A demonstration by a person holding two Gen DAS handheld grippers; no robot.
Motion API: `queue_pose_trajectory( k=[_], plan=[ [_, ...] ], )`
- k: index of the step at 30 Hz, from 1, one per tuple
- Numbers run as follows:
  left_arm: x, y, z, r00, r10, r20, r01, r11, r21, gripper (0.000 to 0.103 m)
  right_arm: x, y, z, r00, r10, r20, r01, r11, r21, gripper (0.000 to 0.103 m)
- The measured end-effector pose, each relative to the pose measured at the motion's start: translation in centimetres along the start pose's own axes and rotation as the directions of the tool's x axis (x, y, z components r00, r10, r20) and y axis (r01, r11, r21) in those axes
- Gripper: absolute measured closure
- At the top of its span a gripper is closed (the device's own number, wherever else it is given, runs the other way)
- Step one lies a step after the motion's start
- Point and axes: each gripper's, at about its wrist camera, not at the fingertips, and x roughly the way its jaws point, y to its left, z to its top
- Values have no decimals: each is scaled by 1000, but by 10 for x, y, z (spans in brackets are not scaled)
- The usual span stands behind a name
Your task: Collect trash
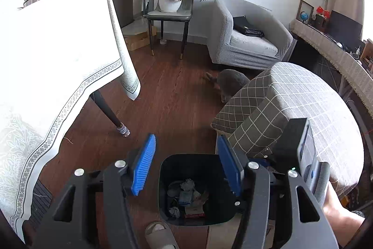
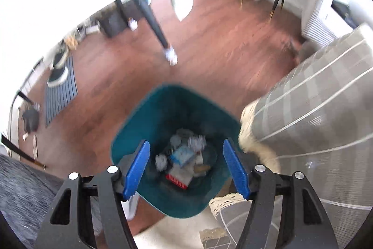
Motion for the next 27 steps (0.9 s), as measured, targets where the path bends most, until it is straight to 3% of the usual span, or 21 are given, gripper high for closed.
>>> queue_pose_trajectory(
  k=[4, 9, 17, 19, 21, 23, 27],
  plan=[
    [-19, -11, -7, 999, 33, 43, -34, 999, 3, 28, -52, 1, 1, 991, -40, 125, 42, 999, -14, 45],
    [-34, -25, -17, 996, -11, 94, 11, 1000, 4, 10, -109, -20, -12, 966, -107, 234, 102, 994, 34, 48],
    [-50, -61, -26, 983, -59, 175, 51, 998, 48, 7, -189, -86, -51, 906, -258, 336, 186, 955, 231, 49],
    [-50, -72, -29, 985, -39, 168, 27, 997, 74, 5, -204, -101, -66, 891, -300, 341, 210, 938, 277, 49],
    [-48, -82, -33, 987, 4, 161, -23, 994, 111, 4, -218, -115, -85, 875, -351, 335, 244, 915, 321, 43],
    [-44, -85, -37, 986, 33, 165, -54, 991, 125, 4, -227, -130, -103, 867, -385, 317, 264, 894, 363, 30],
    [-39, -86, -44, 983, 31, 179, -49, 994, 100, 4, -247, -152, -140, 842, -451, 295, 291, 841, 456, 22]
  ],
)
